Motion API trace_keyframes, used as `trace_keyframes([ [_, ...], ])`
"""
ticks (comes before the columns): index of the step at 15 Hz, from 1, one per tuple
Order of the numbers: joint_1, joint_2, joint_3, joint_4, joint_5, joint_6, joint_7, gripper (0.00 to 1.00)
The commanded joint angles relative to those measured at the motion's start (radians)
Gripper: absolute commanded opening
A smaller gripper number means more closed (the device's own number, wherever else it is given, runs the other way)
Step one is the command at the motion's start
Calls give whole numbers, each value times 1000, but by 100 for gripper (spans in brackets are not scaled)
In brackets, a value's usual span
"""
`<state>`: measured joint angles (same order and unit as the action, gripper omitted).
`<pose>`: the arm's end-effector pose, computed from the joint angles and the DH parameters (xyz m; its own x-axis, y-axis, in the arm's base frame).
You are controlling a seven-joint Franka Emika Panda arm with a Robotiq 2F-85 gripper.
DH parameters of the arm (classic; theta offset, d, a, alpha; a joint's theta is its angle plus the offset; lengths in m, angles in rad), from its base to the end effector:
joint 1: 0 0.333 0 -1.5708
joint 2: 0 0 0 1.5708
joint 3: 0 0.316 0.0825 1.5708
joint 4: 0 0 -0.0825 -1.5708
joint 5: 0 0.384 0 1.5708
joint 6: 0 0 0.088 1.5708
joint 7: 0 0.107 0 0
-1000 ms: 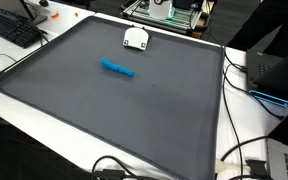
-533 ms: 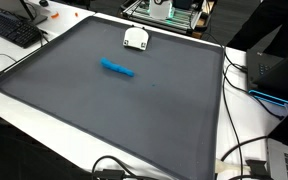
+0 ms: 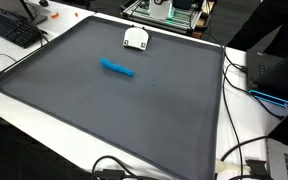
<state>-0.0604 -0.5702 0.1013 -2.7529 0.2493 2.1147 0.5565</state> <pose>0.3416 0.0223 0.3774 0.7795 -0.6098 -0.1432 -0.6236 -0.7770 -0.0858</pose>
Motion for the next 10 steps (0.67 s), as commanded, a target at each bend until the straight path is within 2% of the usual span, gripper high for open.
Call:
trace_keyframes([
  [1, -7, 86, 24, 1, 84, 125, 143, 100],
  [7, -1, 217, 27, 1, 114, 248, 394, 100],
  [10, 9, 279, 18, 1, 104, 316, 453, 100],
])
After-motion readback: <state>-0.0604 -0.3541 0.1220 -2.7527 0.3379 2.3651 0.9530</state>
